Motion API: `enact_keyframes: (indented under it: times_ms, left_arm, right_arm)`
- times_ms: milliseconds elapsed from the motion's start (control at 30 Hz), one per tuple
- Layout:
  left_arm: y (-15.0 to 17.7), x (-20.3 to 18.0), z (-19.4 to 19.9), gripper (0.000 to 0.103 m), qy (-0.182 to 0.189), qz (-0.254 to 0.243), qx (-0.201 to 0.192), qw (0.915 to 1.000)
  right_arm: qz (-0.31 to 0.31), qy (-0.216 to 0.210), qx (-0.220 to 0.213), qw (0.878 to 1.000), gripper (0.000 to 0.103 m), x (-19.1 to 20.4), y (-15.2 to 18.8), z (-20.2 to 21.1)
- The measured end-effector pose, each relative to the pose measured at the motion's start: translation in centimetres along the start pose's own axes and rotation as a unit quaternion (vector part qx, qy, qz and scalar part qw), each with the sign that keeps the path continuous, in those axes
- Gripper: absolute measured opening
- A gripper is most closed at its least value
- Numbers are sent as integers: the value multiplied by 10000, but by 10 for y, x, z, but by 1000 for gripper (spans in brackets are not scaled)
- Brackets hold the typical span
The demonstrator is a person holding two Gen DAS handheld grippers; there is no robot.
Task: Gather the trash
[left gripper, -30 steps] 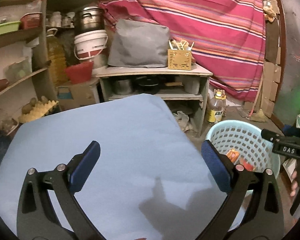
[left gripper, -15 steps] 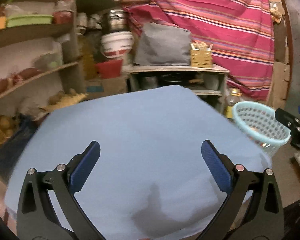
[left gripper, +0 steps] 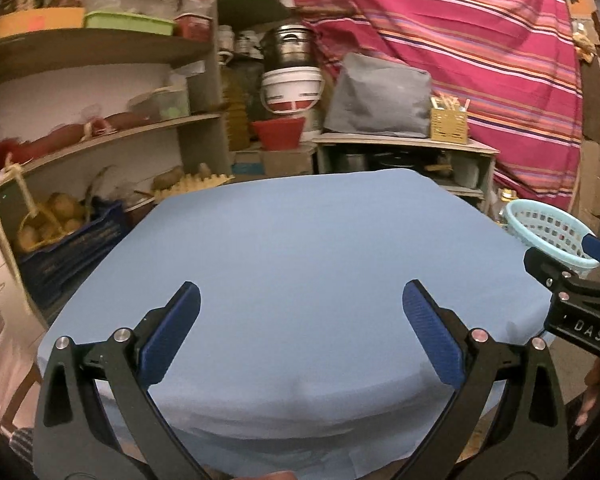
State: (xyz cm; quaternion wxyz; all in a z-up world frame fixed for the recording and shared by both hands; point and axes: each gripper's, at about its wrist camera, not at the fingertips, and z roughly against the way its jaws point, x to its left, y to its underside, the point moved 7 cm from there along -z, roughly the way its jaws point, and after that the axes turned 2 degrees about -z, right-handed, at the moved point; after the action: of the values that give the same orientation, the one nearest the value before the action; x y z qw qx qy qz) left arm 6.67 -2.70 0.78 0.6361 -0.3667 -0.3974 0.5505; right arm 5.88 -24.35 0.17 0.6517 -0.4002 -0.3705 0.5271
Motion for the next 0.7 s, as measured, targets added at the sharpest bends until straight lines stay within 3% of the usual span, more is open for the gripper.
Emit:
enact_keyframes:
  times_ms: [200, 700]
  left_arm:
    - [8, 20, -1, 98, -59, 343, 60, 9994]
    - [13, 28, -8, 98, -74, 326, 56, 9994]
  right_arm:
    - [73, -274, 55, 9996, 98, 23, 6, -3]
    - [211, -321, -26, 9993, 98, 38, 8, -7]
